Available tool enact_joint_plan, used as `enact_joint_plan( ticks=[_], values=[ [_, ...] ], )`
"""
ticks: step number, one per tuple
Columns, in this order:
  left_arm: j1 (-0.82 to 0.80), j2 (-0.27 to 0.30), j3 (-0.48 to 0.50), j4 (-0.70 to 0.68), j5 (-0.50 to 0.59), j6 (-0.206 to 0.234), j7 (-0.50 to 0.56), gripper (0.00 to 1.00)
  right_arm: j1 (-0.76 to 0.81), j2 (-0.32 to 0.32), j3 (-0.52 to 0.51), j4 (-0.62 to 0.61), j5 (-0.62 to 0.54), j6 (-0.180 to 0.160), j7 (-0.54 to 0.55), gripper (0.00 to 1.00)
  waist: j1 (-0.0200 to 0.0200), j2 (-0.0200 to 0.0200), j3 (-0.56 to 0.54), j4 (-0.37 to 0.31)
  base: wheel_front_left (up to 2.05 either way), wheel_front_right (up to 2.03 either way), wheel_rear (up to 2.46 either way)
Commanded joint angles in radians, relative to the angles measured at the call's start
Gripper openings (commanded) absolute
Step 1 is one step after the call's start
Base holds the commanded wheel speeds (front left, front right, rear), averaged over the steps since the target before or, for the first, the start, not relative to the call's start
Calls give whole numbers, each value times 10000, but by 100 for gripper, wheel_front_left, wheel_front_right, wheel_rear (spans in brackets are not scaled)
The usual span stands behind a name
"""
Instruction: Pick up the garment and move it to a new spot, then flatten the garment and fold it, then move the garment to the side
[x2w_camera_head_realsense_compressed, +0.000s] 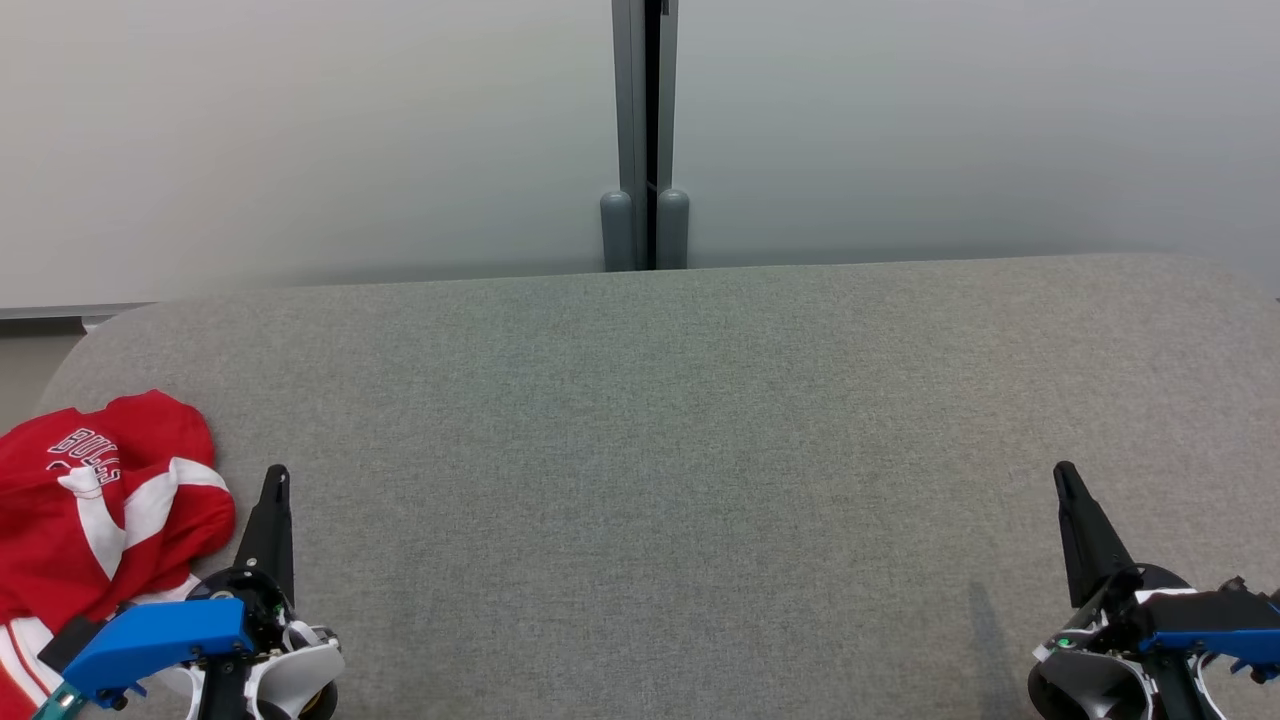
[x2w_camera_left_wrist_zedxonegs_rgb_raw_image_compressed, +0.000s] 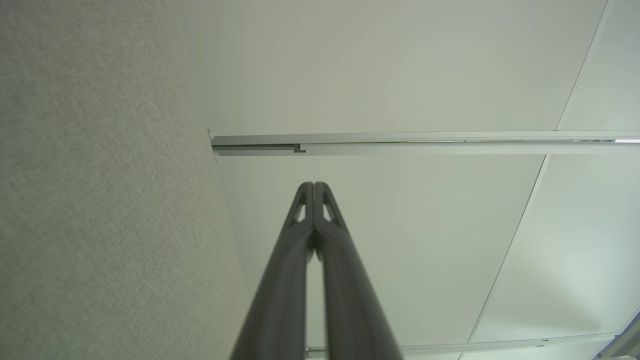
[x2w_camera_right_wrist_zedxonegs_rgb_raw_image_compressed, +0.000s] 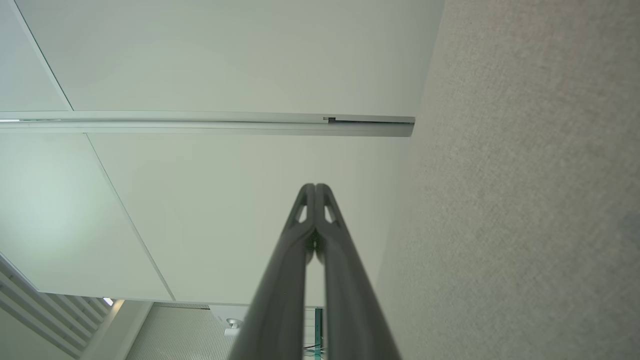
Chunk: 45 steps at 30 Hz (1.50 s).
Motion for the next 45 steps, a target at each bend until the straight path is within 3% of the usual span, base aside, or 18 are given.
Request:
enact_joint_plan(
  ticks=[1, 45],
  values=[
    [-106, -12, 10, 6, -12, -53, 18, 0, -128, 12, -5, 15, 5, 4, 5, 0, 0, 0, 0, 0, 0, 0, 0],
    [-107, -12, 10, 6, -12, -53, 17, 0, -129, 12, -5, 15, 5, 4, 5, 0, 0, 0, 0, 0, 0, 0, 0]
  ],
)
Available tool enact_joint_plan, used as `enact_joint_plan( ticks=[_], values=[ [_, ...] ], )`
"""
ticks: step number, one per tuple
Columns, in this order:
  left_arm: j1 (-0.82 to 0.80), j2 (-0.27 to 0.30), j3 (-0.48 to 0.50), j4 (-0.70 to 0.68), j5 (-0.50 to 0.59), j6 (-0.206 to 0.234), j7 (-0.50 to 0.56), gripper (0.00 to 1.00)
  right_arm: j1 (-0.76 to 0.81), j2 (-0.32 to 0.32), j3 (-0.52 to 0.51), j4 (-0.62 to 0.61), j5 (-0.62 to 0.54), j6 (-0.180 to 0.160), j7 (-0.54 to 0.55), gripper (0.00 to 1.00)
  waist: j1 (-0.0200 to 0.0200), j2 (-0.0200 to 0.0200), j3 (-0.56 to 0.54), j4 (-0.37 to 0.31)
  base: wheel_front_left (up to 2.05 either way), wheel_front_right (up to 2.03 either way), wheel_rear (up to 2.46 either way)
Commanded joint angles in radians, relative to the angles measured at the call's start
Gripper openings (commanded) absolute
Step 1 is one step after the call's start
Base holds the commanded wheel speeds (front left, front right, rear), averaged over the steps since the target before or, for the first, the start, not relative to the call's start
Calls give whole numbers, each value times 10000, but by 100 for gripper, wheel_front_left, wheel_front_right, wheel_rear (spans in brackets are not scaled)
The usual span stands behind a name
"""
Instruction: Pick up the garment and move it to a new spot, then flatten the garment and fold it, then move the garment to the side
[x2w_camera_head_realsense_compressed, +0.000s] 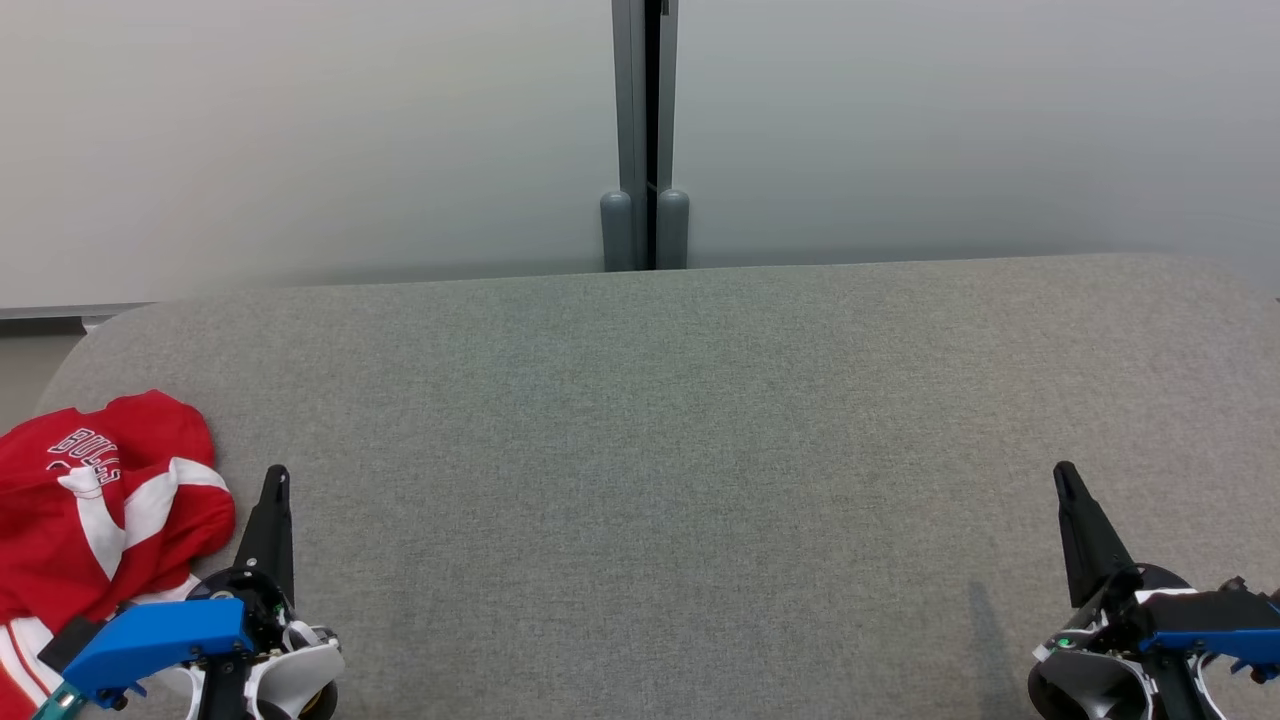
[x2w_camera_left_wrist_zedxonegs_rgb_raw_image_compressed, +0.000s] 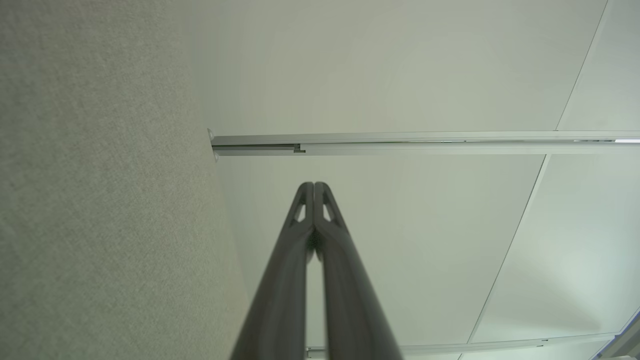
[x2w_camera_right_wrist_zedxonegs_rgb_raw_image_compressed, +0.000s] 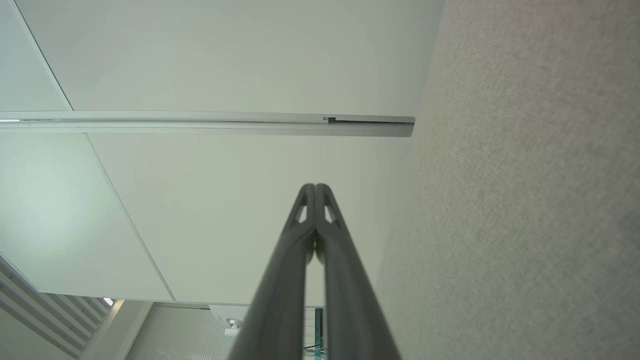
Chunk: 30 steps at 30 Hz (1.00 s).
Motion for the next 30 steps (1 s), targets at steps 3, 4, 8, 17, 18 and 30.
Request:
enact_joint_plan(
  ticks=[3, 4, 8, 17, 18, 30],
  values=[
    [-107, -12, 10, 6, -11, -53, 17, 0, -129, 12, -5, 15, 5, 4, 5, 0, 0, 0, 0, 0, 0, 0, 0],
    [-107, -12, 10, 6, -11, -53, 17, 0, -129, 12, -5, 15, 5, 4, 5, 0, 0, 0, 0, 0, 0, 0, 0],
    [-107, -12, 10, 6, -11, -53, 17, 0, -129, 12, -5, 15, 5, 4, 5, 0, 0, 0, 0, 0, 0, 0, 0],
    [-107, -12, 10, 6, -11, -53, 17, 0, -129, 12, -5, 15, 5, 4, 5, 0, 0, 0, 0, 0, 0, 0, 0],
    [-107, -12, 10, 6, -11, -53, 17, 0, -129, 12, -5, 15, 5, 4, 5, 0, 0, 0, 0, 0, 0, 0, 0],
    [-107, -12, 9, 6, -11, -53, 17, 0, -129, 12, -5, 15, 5, 4, 5, 0, 0, 0, 0, 0, 0, 0, 0]
  ],
)
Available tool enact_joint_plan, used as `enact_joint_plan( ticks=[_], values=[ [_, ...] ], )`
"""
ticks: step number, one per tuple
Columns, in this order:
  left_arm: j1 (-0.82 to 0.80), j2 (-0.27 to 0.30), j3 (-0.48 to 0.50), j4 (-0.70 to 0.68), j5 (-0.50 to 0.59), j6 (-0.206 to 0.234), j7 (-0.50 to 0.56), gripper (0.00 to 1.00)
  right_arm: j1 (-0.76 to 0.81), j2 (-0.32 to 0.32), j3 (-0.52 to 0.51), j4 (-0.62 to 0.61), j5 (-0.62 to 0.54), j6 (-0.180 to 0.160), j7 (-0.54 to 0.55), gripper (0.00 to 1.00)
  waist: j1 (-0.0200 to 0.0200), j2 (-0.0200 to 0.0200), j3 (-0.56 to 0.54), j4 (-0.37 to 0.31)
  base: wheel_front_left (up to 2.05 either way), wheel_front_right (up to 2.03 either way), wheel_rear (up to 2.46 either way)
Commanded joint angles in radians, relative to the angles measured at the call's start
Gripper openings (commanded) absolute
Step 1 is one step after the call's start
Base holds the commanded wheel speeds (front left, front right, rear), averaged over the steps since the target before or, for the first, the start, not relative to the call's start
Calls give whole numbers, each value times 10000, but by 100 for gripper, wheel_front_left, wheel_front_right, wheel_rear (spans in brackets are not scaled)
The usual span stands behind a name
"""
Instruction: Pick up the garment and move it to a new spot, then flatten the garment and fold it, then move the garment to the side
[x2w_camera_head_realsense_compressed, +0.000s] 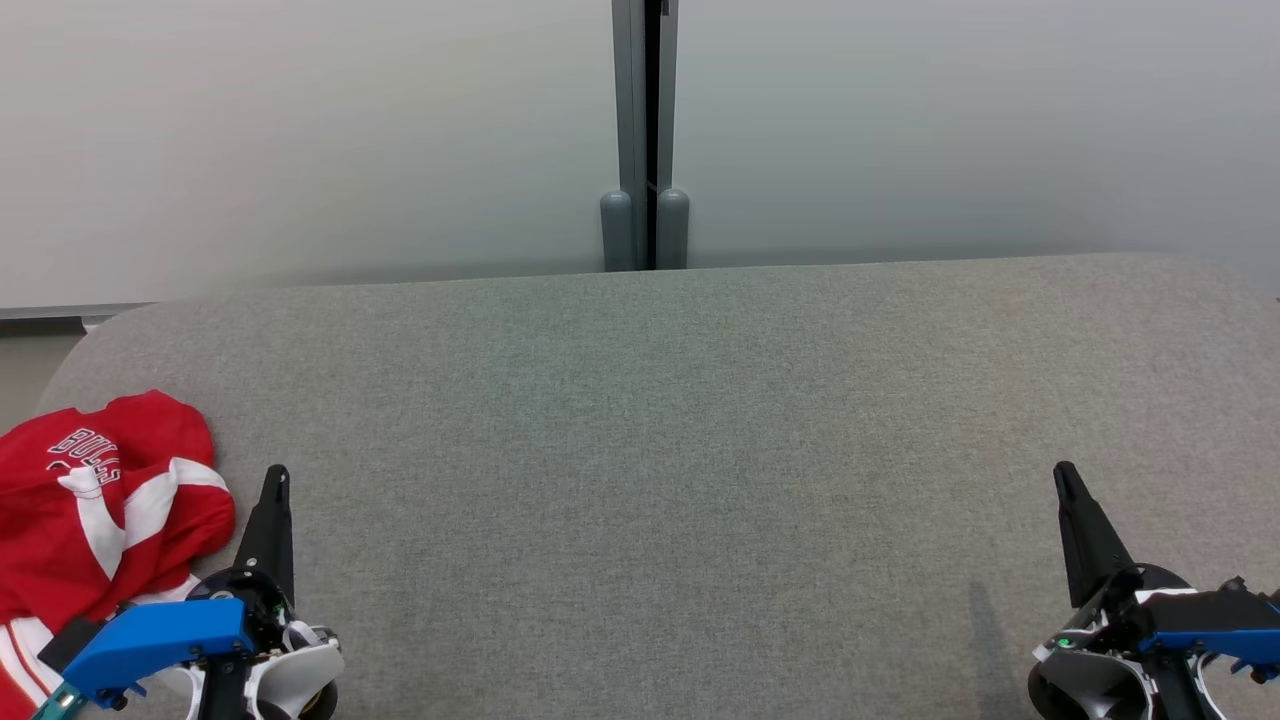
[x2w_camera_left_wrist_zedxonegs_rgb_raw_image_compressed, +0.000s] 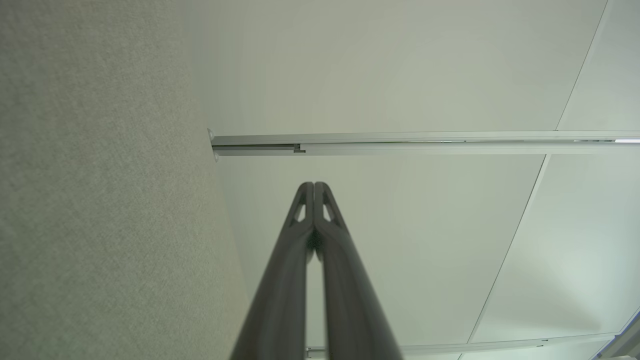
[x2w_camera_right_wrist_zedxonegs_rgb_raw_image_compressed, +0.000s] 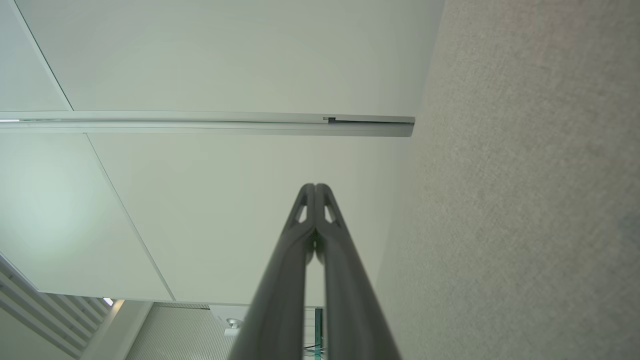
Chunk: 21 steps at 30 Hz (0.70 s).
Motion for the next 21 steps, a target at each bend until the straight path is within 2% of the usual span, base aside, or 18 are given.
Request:
enact_joint_plan(
  ticks=[1, 21],
  values=[
    [-107, -12, 9, 6, -11, -53, 17, 0, -129, 12, -5, 15, 5, 4, 5, 0, 0, 0, 0, 0, 0, 0, 0],
    [-107, -12, 9, 6, -11, -53, 17, 0, -129, 12, -5, 15, 5, 4, 5, 0, 0, 0, 0, 0, 0, 0, 0]
  ],
)
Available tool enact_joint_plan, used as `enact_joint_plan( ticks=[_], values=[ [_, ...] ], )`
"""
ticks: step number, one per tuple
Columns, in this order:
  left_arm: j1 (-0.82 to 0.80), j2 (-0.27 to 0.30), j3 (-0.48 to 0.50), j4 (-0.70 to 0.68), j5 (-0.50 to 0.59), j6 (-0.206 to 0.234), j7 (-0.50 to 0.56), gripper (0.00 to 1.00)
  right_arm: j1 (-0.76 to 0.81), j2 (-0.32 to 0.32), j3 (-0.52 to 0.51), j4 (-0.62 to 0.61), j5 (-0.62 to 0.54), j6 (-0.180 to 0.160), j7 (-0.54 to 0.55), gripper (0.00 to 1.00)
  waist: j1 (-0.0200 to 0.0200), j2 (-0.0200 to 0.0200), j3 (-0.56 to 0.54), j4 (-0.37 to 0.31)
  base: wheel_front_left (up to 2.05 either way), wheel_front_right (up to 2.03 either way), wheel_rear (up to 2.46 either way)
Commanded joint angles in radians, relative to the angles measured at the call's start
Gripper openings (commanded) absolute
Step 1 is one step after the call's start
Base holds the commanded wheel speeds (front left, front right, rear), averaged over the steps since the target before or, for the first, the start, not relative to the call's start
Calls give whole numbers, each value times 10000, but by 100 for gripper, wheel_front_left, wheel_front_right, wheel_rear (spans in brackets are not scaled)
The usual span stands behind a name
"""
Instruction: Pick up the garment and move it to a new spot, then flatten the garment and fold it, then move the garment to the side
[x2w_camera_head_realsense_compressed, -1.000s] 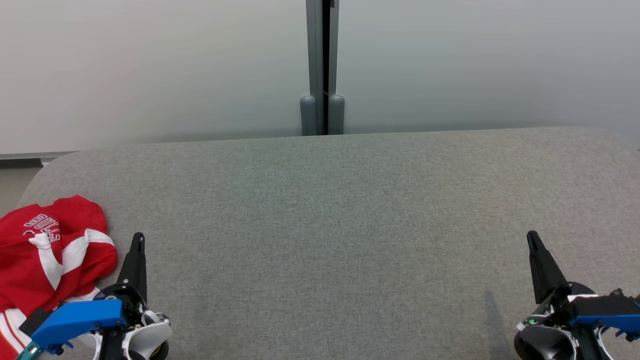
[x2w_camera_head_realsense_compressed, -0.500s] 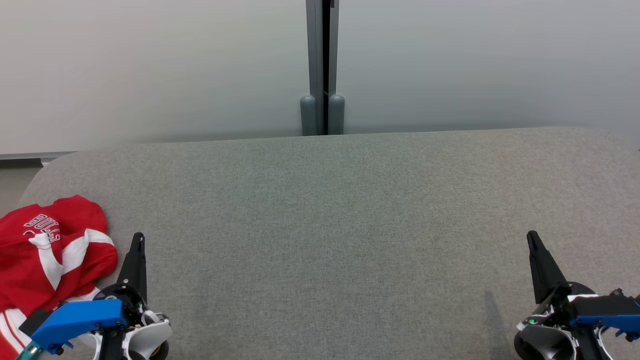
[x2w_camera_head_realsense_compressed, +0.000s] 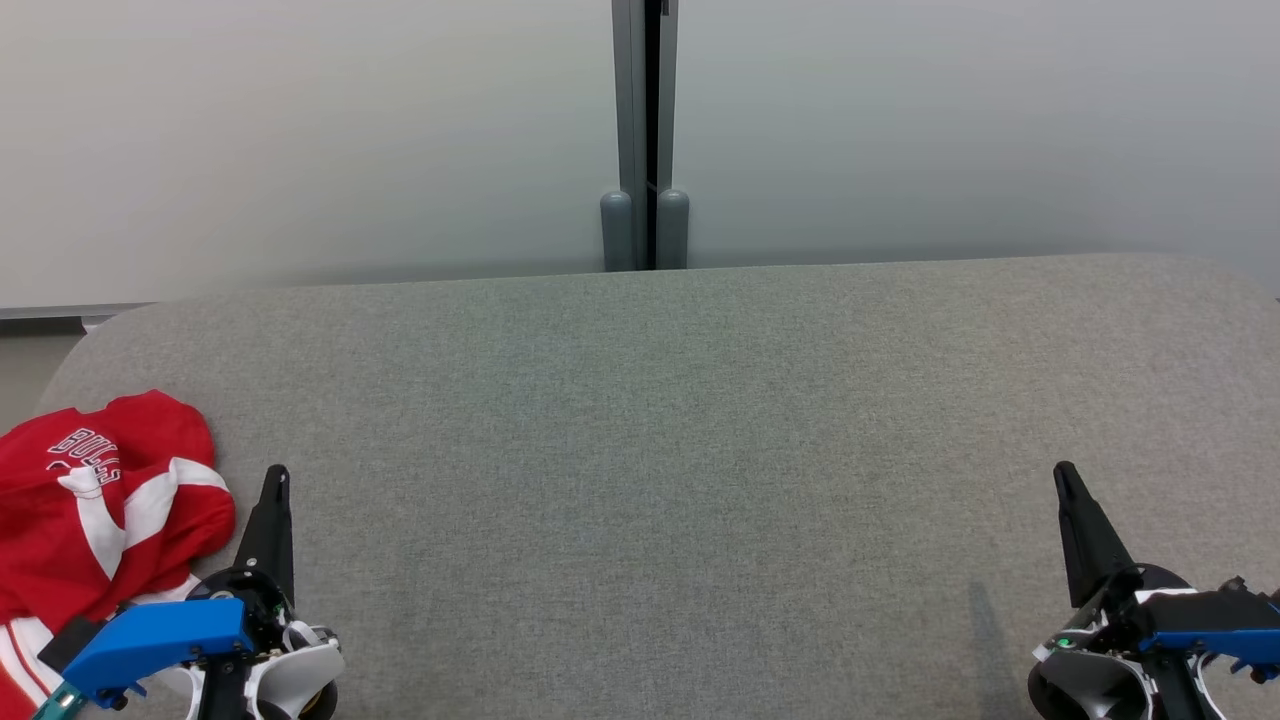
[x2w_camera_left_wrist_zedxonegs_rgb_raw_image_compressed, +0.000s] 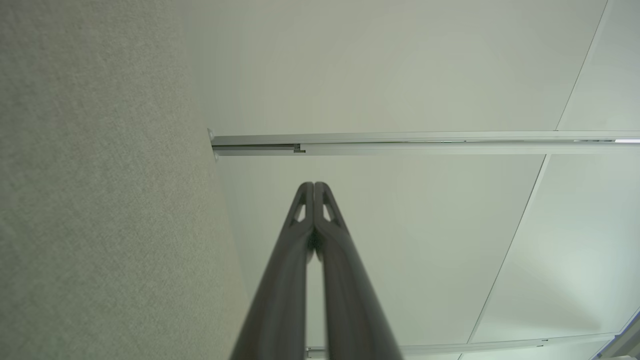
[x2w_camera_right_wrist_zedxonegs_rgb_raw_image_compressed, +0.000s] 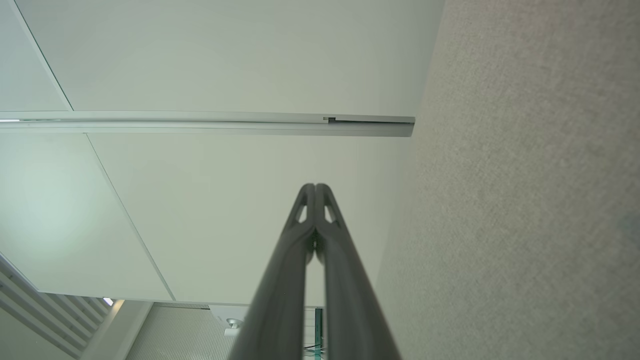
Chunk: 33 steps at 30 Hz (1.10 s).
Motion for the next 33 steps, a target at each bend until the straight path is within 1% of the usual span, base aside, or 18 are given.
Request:
enact_joint_plan(
  ticks=[1, 33],
  values=[
    [-107, -12, 9, 6, -11, -53, 17, 0, -129, 12, -5, 15, 5, 4, 5, 0, 0, 0, 0, 0, 0, 0, 0],
    [-107, -12, 9, 6, -11, -53, 17, 0, -129, 12, -5, 14, 4, 4, 5, 0, 0, 0, 0, 0, 0, 0, 0]
  ],
)
